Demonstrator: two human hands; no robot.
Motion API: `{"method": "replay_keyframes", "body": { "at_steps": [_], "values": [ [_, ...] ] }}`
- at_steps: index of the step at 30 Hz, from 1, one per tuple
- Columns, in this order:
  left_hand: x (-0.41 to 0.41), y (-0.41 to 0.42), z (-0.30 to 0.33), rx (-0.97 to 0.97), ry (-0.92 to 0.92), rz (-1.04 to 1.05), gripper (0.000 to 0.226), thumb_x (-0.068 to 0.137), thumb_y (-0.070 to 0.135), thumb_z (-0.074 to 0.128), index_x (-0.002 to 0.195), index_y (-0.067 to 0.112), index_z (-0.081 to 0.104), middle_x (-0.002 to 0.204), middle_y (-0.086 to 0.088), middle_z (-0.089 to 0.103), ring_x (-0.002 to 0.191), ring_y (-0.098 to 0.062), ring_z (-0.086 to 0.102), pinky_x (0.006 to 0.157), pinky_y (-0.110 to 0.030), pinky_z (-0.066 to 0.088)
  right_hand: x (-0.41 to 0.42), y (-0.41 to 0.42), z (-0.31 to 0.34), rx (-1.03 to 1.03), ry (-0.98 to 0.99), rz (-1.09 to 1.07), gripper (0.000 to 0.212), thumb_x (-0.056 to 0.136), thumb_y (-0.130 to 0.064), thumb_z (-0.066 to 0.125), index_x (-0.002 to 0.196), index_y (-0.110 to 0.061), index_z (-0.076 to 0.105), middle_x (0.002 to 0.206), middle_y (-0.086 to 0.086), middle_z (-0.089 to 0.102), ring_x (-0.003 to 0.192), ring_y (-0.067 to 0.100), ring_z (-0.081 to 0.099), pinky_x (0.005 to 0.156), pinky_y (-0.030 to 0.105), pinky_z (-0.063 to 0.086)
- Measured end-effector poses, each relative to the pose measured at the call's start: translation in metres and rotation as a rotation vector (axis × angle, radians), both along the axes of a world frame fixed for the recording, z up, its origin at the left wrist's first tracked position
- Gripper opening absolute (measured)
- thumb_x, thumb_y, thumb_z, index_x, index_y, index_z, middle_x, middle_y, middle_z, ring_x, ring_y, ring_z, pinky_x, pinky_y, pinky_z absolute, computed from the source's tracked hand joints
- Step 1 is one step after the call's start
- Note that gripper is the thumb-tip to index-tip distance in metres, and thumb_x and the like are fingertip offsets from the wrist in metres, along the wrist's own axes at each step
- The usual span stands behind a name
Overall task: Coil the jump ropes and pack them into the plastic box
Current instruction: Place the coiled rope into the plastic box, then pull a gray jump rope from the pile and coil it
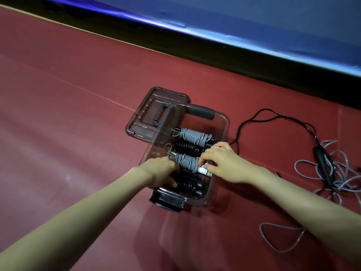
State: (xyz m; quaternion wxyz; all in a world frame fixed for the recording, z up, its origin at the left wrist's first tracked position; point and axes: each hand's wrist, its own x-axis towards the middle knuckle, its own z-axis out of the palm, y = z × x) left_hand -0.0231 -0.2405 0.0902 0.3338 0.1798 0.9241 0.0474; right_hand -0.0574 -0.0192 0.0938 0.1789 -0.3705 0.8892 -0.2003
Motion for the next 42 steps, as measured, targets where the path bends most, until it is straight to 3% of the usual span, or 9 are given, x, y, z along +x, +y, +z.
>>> {"method": "replay_keyframes", "body": {
  "at_steps": [3,6,10,14,20,23,29,36,42],
  "values": [
    [-0.002,0.007,0.000,-0.093,0.061,-0.081,0.054,0.076,0.041,0.075,0.121,0.021,0.052,0.127,-0.001,0.047,0.121,-0.024,0.043,0.079,-0.035,0.040,0.002,0.001,-0.001,-0.007,0.016,-0.010,0.016,0.095,-0.020,0.053,0.100,-0.022,0.067,0.091,-0.015,0.057,0.090,0.001,0.042,0.105,0.018,0.007],
    [-0.006,0.012,0.000,-0.167,0.084,-0.177,0.063,0.073,0.038,0.079,0.124,0.018,0.047,0.127,-0.004,0.047,0.123,-0.026,0.042,0.090,-0.042,0.044,0.002,0.002,0.000,-0.003,0.028,-0.006,0.016,0.095,-0.020,0.053,0.099,-0.021,0.068,0.093,-0.012,0.060,0.091,0.001,0.042,0.106,0.019,0.008],
    [-0.006,0.013,0.000,-0.183,0.088,-0.232,0.063,0.074,0.036,0.079,0.124,0.017,0.046,0.126,-0.005,0.046,0.121,-0.026,0.045,0.079,-0.039,0.044,0.005,0.002,-0.002,-0.108,0.052,-0.048,0.013,0.093,-0.014,0.055,0.094,-0.019,0.068,0.091,-0.011,0.061,0.094,0.007,0.049,0.107,0.029,0.022],
    [-0.009,0.006,0.001,0.094,-0.017,0.084,0.051,0.071,0.038,0.081,0.111,0.019,0.055,0.118,0.001,0.053,0.108,-0.021,0.053,0.078,-0.032,0.043,0.006,0.008,0.003,-0.266,0.085,-0.131,0.013,0.088,-0.006,0.059,0.094,-0.013,0.069,0.098,-0.003,0.065,0.101,0.018,0.052,0.094,0.033,0.037],
    [-0.005,0.022,0.025,0.376,0.332,0.228,0.008,0.092,0.029,0.059,0.097,0.023,0.058,0.097,0.008,0.057,0.093,-0.020,0.060,0.082,-0.039,0.050,0.009,0.040,0.028,-0.297,0.119,-0.262,0.016,0.088,-0.002,0.058,0.097,-0.012,0.068,0.100,-0.002,0.064,0.092,0.011,0.051,0.084,0.020,0.036],
    [-0.009,0.039,0.042,0.516,0.401,0.282,0.006,0.094,0.024,0.055,0.091,0.022,0.060,0.085,0.011,0.060,0.082,-0.018,0.059,0.077,-0.040,0.051,0.011,0.062,0.043,-0.254,0.100,-0.272,0.017,0.088,-0.003,0.059,0.098,-0.014,0.068,0.097,-0.006,0.063,0.087,0.009,0.053,0.080,0.019,0.038],
    [-0.011,0.122,0.059,0.613,0.388,0.079,0.009,0.095,0.024,0.055,0.088,0.019,0.057,0.080,0.007,0.059,0.078,-0.023,0.058,0.074,-0.042,0.049,0.042,0.157,0.063,-0.253,0.133,-0.507,0.017,0.085,0.002,0.062,0.096,-0.008,0.069,0.091,-0.001,0.069,0.083,0.010,0.060,0.076,0.011,0.041],
    [0.000,0.215,0.023,0.620,0.336,-0.115,0.009,0.094,0.022,0.051,0.099,0.016,0.056,0.093,0.000,0.060,0.087,-0.026,0.057,0.077,-0.043,0.049,0.104,0.252,0.035,-0.274,0.098,-0.854,0.024,0.081,0.011,0.060,0.094,-0.007,0.069,0.087,-0.002,0.066,0.078,-0.001,0.058,0.071,0.006,0.039],
    [0.004,0.276,-0.026,0.393,0.343,-0.317,0.028,0.092,0.019,0.049,0.119,0.015,0.053,0.115,-0.007,0.053,0.109,-0.031,0.049,0.089,-0.043,0.043,0.136,0.304,-0.012,-0.191,0.027,-1.005,0.026,0.079,0.012,0.058,0.095,-0.006,0.068,0.085,-0.004,0.061,0.079,0.017,0.059,0.076,0.007,0.041]
  ]
}}
